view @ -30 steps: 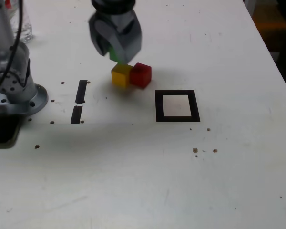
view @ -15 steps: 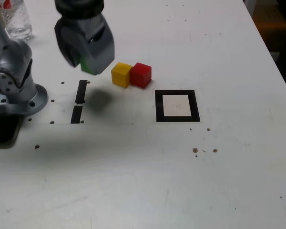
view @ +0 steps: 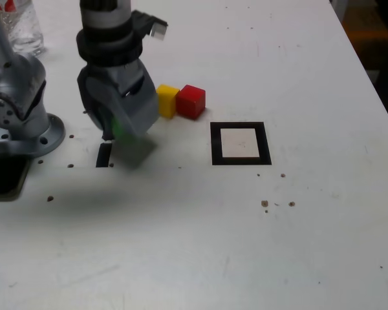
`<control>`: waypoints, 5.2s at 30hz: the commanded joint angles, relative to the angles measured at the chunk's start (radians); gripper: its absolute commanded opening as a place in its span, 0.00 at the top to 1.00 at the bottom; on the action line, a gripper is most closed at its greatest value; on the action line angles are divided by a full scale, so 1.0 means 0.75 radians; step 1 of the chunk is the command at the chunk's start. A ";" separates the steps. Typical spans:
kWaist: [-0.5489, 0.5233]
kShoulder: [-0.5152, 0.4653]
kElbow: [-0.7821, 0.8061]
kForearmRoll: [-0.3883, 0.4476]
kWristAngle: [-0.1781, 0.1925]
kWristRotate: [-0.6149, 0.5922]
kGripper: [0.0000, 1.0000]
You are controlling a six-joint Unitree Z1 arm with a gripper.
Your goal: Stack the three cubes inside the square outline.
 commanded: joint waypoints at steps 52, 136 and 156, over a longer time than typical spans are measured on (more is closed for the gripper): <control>0.182 0.217 -0.520 0.301 0.360 0.146 0.11; 0.362 0.505 -0.527 0.057 0.058 0.350 0.83; 0.158 0.367 -0.632 0.165 -0.051 0.324 0.90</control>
